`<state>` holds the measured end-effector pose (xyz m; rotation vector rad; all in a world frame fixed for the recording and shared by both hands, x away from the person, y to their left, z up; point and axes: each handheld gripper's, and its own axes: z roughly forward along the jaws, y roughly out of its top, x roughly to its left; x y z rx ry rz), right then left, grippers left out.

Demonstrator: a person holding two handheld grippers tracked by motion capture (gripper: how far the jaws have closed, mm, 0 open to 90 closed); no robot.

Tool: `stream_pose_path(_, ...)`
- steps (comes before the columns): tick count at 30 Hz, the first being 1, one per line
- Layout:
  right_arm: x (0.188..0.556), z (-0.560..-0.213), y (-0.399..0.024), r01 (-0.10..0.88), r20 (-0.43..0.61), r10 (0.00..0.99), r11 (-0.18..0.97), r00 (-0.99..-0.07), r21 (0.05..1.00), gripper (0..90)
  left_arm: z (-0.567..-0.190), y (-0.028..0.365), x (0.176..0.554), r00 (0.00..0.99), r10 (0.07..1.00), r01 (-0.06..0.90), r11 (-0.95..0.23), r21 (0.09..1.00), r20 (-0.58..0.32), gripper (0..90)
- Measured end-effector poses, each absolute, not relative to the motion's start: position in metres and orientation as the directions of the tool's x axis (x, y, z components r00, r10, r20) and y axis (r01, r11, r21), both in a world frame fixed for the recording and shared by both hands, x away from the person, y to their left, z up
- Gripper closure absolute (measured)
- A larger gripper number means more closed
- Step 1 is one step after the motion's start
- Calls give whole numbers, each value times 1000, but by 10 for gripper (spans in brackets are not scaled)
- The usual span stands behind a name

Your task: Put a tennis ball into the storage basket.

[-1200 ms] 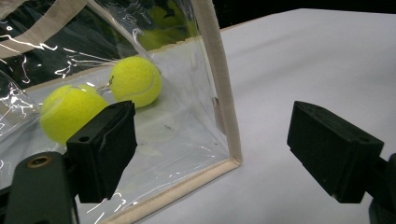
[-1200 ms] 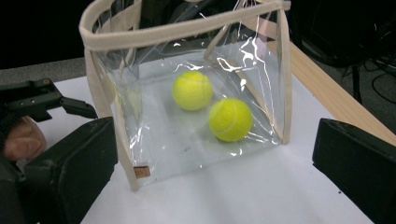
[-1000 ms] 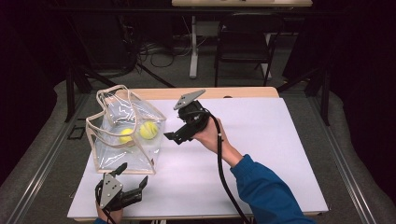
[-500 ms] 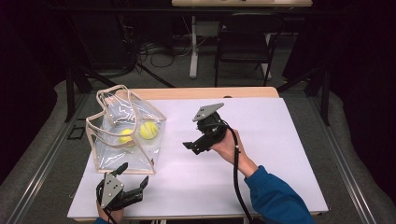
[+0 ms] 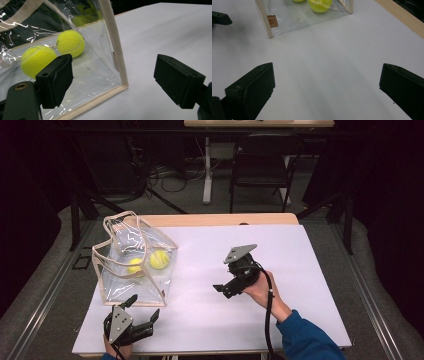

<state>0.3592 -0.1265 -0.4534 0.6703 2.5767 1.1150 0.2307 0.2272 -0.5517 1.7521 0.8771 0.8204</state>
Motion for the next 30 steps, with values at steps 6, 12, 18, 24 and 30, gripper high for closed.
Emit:
stream_pose_path(6,350,-463,-143,328,-39,524,587,-851,740,0,-552,228,230,511,850,192,-261,946,131,159)
stream_pose_path(12,341,-471,-156,334,-40,538,579,-842,744,0,-552,227,230,511,849,191,-264,945,133,160)
stream_pose_path(18,334,-482,-167,347,-41,550,580,-834,737,0,-552,227,230,509,850,193,-267,944,136,160)
stream_pose_path(24,326,-493,-180,360,-38,566,574,-824,735,0,-552,227,231,515,847,195,-269,943,134,160)
stream_pose_path(30,317,-502,-192,366,-34,583,555,-812,747,0,-552,227,231,513,847,195,-269,943,136,160)
